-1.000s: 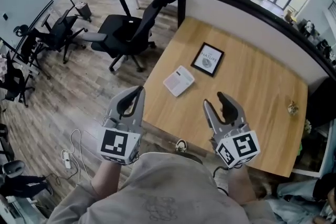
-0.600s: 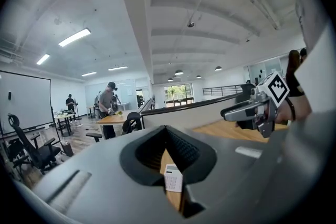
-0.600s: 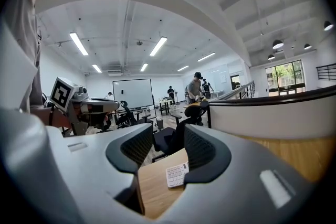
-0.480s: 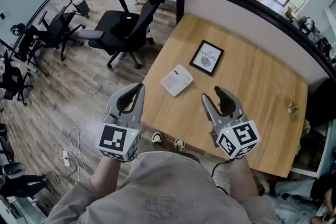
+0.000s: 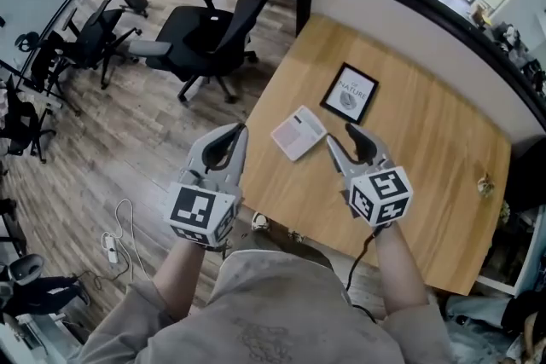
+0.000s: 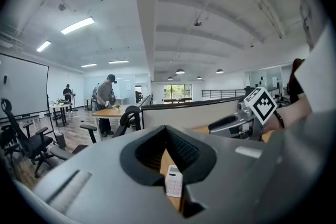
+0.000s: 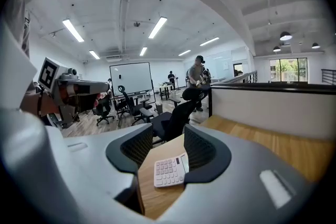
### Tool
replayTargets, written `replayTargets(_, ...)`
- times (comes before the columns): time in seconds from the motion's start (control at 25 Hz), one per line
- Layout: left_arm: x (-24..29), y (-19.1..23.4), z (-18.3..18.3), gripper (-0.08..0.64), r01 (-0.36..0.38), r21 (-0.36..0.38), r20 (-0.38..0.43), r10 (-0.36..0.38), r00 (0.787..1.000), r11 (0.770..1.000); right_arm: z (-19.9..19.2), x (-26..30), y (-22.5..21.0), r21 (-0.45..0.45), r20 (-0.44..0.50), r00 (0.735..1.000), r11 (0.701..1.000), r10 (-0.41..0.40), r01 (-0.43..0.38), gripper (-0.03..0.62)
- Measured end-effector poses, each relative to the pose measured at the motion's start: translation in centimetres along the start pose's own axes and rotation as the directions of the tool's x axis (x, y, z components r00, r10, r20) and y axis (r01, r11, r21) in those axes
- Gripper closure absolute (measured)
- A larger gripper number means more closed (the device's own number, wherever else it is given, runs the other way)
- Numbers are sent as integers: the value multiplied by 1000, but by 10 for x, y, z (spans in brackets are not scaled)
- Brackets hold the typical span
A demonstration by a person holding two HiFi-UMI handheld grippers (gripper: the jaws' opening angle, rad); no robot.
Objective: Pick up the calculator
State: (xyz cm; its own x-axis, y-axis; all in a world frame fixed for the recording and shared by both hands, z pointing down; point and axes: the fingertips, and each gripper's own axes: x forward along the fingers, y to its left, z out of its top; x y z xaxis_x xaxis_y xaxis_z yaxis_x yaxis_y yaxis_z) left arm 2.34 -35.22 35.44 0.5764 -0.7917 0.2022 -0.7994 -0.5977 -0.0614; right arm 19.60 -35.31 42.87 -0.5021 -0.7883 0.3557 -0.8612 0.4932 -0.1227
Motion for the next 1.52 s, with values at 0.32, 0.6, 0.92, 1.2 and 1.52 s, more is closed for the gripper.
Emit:
replayTargets(0.32, 39, 21, -63, 558, 9, -40, -111, -13, 994, 999, -61, 83, -28, 79, -154, 987, 997, 37, -25, 423)
replayTargets(0.6, 67, 31, -120, 558, 30, -73, -192, -44, 980, 997, -126, 138, -52, 154, -280, 956, 987, 83, -41, 402)
replayTargets(0.92, 78, 39, -175, 558, 42, -113, -260, -70, 963, 993, -172, 176, -73, 238, -333, 936, 970, 118, -38, 397)
replayTargets(1.2, 80, 44, -202, 558, 55, -140, -285, -93, 954, 989, -194, 197, -76, 313, -361, 919, 949, 158, -40, 399)
replayTargets(1.52, 80, 44, -204, 558, 68, -141, -293, -107, 950, 988, -197, 191, -70, 494, -313, 919, 867, 242, -60, 493)
